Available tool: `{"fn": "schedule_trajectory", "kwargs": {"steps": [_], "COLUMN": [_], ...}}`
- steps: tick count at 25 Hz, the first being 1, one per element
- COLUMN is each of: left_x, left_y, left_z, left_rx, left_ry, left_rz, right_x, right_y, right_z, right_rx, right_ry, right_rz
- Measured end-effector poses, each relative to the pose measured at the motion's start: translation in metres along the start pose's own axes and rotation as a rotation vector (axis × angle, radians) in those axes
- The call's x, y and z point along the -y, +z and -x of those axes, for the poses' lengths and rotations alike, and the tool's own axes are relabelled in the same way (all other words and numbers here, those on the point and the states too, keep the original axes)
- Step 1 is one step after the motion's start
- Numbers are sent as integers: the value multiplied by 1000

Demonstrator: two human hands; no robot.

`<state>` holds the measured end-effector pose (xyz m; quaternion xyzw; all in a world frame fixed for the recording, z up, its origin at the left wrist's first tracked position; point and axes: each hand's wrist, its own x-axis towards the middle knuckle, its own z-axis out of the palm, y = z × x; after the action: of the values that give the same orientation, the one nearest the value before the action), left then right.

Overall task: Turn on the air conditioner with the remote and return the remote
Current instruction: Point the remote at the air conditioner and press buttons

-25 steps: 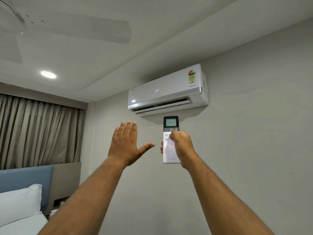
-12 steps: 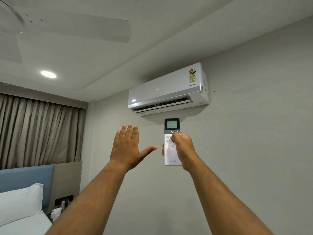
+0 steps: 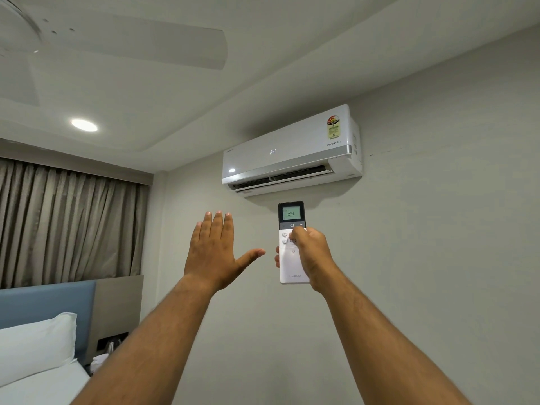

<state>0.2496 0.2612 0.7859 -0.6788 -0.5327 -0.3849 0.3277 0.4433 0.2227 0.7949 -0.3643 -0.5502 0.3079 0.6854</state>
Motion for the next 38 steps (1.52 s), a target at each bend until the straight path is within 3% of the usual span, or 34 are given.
{"fn": "schedule_trajectory", "kwargs": {"steps": [15,38], "left_x": [35,27], "left_y": [-22,-27], "left_z": [-16,-16], "left_rx": [-51,-58], "left_ry": [-20,15], "left_rz": [-63,-26], "right_x": [12,33], "right_y": [15,17], "right_z": [-8,-7], "right_rx": [-7,-41], "right_ry": [5,-24], "right_rz": [43,54]}}
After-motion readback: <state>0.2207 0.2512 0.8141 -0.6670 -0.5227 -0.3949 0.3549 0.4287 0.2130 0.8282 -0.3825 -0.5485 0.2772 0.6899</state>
